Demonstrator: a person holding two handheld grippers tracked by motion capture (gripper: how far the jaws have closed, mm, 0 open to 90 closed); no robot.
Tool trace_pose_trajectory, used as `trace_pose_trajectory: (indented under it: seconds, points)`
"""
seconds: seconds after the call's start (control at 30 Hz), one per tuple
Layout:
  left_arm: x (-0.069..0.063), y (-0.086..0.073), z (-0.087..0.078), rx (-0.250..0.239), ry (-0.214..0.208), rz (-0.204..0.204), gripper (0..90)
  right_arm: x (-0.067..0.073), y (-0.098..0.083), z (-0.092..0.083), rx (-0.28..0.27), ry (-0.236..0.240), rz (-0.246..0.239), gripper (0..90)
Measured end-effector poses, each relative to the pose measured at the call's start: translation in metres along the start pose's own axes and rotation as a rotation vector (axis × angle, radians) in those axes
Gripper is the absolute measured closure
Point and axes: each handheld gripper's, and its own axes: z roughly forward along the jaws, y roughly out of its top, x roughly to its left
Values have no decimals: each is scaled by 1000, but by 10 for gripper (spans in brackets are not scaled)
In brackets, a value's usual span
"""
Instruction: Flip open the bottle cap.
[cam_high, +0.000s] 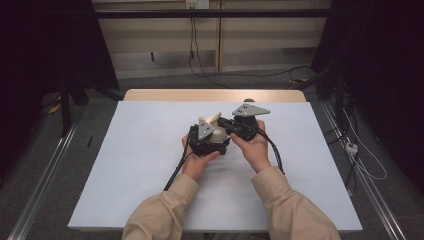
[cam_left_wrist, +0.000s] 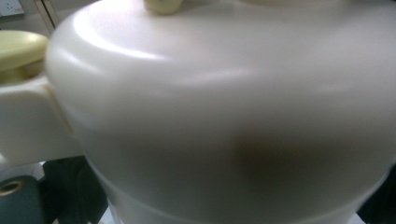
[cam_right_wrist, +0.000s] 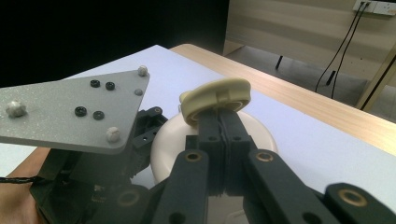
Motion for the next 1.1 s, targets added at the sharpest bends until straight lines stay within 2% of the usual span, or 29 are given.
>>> trace_pose_trajectory:
  seconds: [1.1]
  points:
    - [-1, 0, 0, -5, 2, -7, 47, 3, 12, 12, -13, 15, -13, 861]
